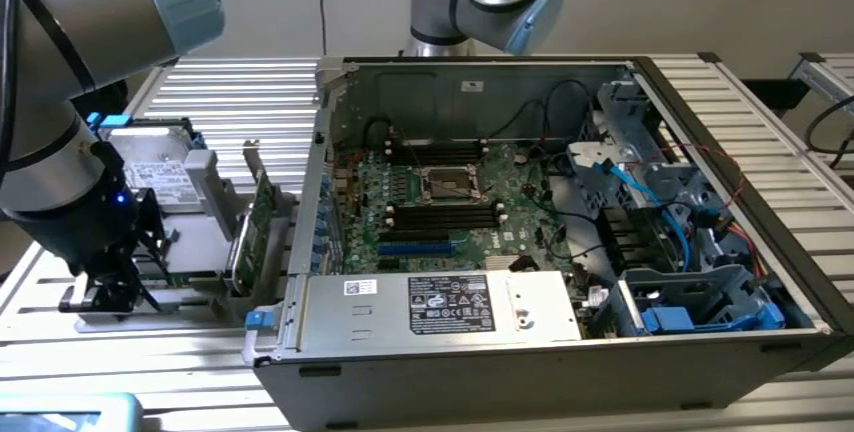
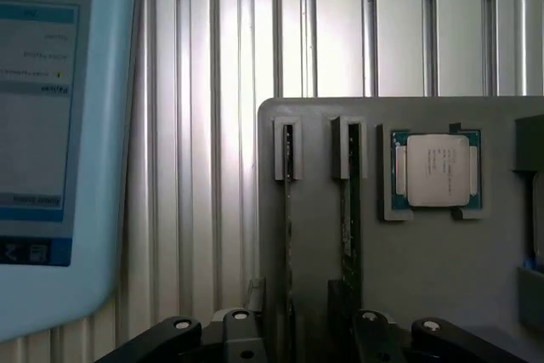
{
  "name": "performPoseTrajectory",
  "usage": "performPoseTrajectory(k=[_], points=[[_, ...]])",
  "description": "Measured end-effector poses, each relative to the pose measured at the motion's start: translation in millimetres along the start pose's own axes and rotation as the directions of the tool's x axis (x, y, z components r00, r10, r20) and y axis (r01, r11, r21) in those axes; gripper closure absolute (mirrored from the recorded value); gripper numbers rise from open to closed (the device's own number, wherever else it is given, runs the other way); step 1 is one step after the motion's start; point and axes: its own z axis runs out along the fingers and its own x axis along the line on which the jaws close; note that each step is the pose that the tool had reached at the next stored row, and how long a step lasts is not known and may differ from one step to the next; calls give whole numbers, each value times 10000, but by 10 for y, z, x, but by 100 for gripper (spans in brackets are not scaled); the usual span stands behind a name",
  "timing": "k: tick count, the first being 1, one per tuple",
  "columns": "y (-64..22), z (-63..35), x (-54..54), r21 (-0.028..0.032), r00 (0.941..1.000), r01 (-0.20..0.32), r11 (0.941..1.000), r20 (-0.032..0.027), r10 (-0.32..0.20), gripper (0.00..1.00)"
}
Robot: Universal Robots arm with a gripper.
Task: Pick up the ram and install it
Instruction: 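Pick up the ram and move it above insertion slot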
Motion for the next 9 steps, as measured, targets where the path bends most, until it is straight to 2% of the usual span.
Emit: performPoseTrajectory(k=[9], points=[[-3,154,6,0,10000,0,10000,0,0,58]])
